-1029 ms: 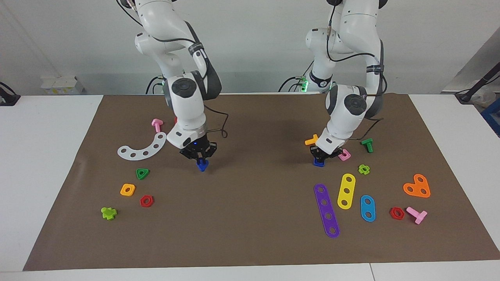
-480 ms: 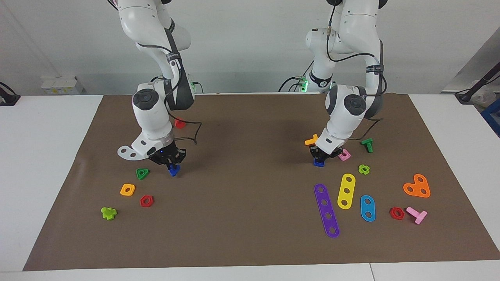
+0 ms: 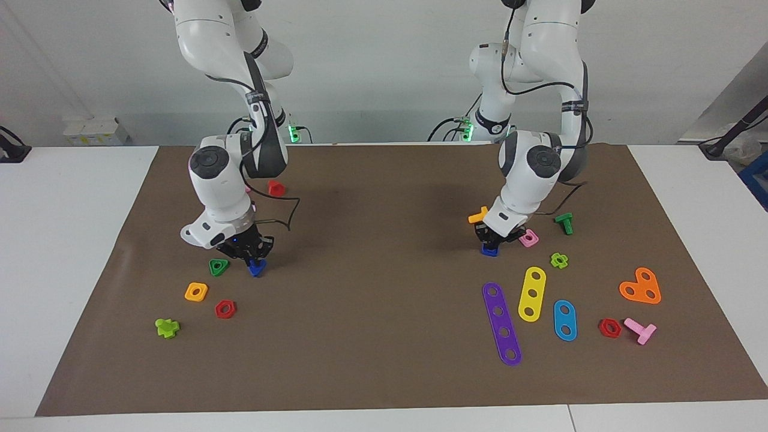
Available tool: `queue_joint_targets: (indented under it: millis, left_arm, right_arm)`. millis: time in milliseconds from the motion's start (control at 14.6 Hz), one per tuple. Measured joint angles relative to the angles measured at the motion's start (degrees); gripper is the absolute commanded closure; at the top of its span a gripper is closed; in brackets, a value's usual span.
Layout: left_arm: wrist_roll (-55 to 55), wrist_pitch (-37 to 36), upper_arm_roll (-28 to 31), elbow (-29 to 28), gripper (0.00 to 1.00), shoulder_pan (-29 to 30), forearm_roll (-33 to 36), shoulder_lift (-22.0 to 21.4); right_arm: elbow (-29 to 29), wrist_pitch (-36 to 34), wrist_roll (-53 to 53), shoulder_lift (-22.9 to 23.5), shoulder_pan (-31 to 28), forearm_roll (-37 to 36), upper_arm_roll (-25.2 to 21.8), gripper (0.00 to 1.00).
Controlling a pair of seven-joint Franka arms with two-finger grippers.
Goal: Unscrew and place screws in storage area
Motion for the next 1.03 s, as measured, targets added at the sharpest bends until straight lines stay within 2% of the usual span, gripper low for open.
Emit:
queue_joint_targets:
  millis: [69, 137, 206, 274, 343, 549, 892, 1029]
  left_arm:
    - [0.01, 0.15, 0.0, -0.08, 0.75, 0.0, 0.0, -0.03]
    - [0.01, 0.5, 0.0, -0.28, 0.67, 0.0, 0.0, -0.11]
    - [0.02, 0.89, -0.02, -0.58, 0.55, 0.0, 0.0, -0.26]
    - [0.03, 1.15, -0.05, -0.81, 0.39, 0.0, 0.0, -0.39]
    - [0.04, 1.34, -0.17, -0.94, 0.28, -0.02, 0.0, -0.41]
    - [0.04, 1.41, -0.34, -1.36, 0.01, -0.05, 0.0, -0.39]
    - [0.04, 0.31, -0.04, -1.04, 0.0, 0.03, 0.0, -1.2]
    - [0.04, -4.94, 0.13, 1.05, 0.0, 0.05, 0.0, -2.51]
  right_arm:
    - [-0.08, 0.0, 0.0, 0.01, 0.0, 0.0, 0.02, 0.18]
    - [-0.1, 0.0, 0.0, 0.01, 0.0, 0.0, 0.03, 0.1]
    - [-0.09, 0.0, 0.0, 0.01, -0.01, 0.0, 0.02, 0.06]
    - [-0.05, 0.0, 0.0, 0.0, -0.07, 0.0, 0.01, 0.04]
    - [0.09, 0.0, 0.0, -0.06, -0.25, 0.0, 0.0, 0.04]
    - [1.38, -1.13, 0.0, -1.44, -0.9, 0.0, 0.01, 0.04]
    - [6.63, -11.46, 0.01, -8.96, -0.98, 1.85, -0.03, 0.01]
    - [9.2, -16.19, 0.01, -12.26, -1.14, 3.4, -0.23, 0.01]
